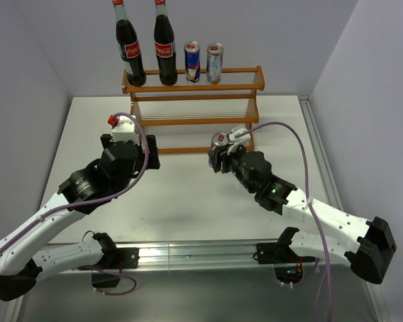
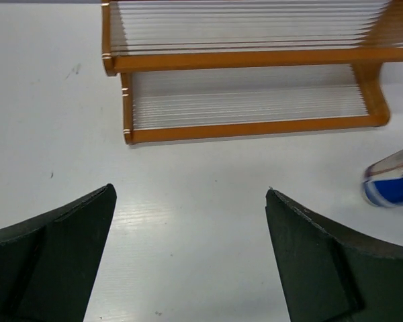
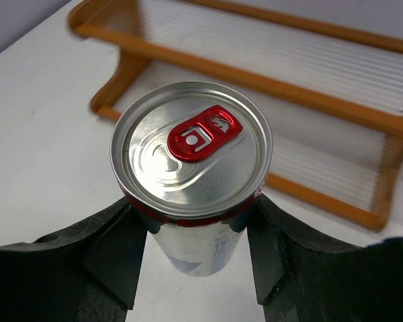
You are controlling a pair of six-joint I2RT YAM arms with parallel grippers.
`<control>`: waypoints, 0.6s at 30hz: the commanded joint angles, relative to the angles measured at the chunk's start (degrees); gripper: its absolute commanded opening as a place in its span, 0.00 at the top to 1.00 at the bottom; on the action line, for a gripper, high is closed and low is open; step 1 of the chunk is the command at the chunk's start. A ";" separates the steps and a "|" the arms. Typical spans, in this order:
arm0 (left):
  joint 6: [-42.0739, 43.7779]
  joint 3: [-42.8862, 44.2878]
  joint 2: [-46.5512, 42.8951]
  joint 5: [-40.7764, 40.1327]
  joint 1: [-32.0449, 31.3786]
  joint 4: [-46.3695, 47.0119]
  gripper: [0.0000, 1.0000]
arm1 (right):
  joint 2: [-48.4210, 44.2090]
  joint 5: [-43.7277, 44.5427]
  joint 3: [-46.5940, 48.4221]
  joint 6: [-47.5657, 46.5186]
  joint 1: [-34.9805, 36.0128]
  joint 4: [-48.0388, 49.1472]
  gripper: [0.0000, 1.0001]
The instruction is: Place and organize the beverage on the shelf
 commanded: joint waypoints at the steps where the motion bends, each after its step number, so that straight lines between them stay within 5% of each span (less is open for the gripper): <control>1: -1.14 -0.30 0.38 -0.80 3.53 1.30 0.00 | -0.58 5.84 4.76 -0.65 -6.75 11.40 1.00; 11: 0.45 -2.75 1.08 4.65 13.38 2.27 0.00 | 5.49 -6.64 16.28 -5.46 -22.50 13.94 1.00; 18: 2.29 -5.48 1.70 12.20 19.80 3.50 0.01 | 13.66 -12.79 29.44 -9.69 -27.34 12.98 1.00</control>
